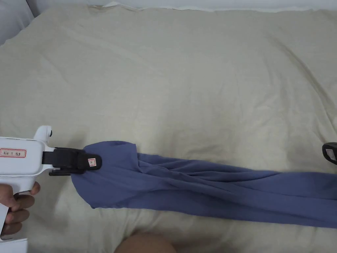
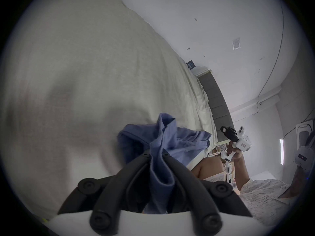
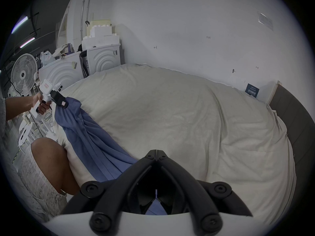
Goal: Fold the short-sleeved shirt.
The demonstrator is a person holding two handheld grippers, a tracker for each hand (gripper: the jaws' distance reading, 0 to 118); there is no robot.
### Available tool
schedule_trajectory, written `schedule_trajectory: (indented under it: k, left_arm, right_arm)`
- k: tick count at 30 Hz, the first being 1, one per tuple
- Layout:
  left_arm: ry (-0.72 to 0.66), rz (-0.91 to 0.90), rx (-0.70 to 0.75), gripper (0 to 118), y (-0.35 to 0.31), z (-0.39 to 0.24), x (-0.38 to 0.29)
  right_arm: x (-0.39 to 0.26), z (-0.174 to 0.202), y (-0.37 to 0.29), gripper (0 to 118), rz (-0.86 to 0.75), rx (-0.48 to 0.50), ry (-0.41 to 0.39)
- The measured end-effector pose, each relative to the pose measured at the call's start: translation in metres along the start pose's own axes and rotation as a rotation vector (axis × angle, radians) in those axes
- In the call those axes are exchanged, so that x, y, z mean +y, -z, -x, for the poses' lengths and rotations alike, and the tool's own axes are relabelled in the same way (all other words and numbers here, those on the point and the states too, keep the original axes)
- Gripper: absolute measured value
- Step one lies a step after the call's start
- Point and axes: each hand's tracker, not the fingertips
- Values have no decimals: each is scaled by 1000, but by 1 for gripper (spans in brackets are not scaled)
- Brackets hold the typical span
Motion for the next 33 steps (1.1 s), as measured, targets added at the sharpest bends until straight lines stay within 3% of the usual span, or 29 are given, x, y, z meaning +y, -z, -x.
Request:
schedule_trajectory:
  k: [15, 33]
  left_arm:
    - [47, 68, -71, 5, 70, -101, -3]
    - [163, 187, 34, 5, 204, -219, -32]
  right_arm:
    - [-7, -15, -7, 0, -19, -1, 24]
    - [-15, -28, -23, 0, -55, -19, 59]
